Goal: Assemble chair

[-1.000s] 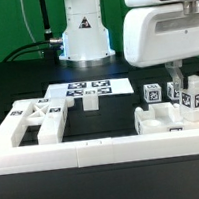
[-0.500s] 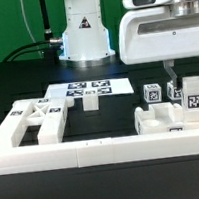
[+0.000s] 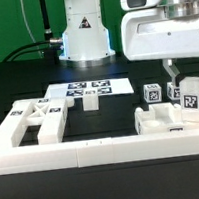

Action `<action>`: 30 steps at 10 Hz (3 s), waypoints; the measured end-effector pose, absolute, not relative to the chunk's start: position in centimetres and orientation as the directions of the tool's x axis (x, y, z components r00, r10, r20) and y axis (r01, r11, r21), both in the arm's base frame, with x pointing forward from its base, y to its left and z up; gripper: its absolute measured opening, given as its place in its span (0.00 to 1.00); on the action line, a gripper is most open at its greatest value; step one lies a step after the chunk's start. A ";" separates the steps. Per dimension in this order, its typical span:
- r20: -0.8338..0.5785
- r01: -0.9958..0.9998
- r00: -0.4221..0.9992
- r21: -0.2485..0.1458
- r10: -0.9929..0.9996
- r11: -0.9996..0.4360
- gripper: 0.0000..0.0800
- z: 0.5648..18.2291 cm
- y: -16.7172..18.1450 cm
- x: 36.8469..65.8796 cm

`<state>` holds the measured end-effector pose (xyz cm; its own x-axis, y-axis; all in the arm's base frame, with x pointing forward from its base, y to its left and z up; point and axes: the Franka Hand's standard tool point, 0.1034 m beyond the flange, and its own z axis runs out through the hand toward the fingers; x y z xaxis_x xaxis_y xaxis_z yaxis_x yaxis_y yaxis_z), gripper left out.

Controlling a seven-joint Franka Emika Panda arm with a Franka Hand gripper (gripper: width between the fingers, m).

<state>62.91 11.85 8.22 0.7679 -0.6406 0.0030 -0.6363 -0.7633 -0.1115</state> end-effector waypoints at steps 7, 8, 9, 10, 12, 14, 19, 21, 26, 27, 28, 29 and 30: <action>-0.151 -0.975 0.192 -0.139 -0.970 -0.171 0.36 8.0 12.1 62.9; -0.152 -0.975 0.194 -0.139 -0.969 -0.173 0.36 8.0 12.1 62.9; -0.151 -0.974 0.201 -0.140 -0.968 -0.181 0.36 8.0 12.1 62.9; -0.145 -0.964 0.242 -0.145 -0.959 -0.221 0.47 8.0 12.1 62.9; -0.134 -0.943 0.317 -0.155 -0.939 -0.296 0.76 8.0 12.1 63.0; -0.107 -0.879 0.464 -0.174 -0.879 -0.443 0.80 8.0 12.1 62.9; -0.011 -0.563 0.823 -0.151 -0.568 -0.813 0.81 7.7 12.1 62.6; 0.028 -0.403 0.912 -0.125 -0.410 -0.906 0.81 7.7 12.2 62.5; 0.080 0.036 0.996 -0.074 0.030 -0.997 0.81 8.0 11.8 62.9; 0.083 0.092 0.993 -0.059 0.087 -0.994 0.81 7.9 12.1 62.8; 0.086 0.165 0.983 -0.043 0.161 -0.985 0.81 7.8 12.3 62.7; 0.085 0.162 0.984 -0.044 0.158 -0.986 0.81 7.8 12.6 62.6; 0.085 0.165 0.983 -0.044 0.161 -0.985 0.75 7.8 12.9 62.6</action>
Offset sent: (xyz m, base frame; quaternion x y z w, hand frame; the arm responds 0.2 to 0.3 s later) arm -0.0129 -0.0009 -0.0080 0.0324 -0.0310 0.3246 0.9448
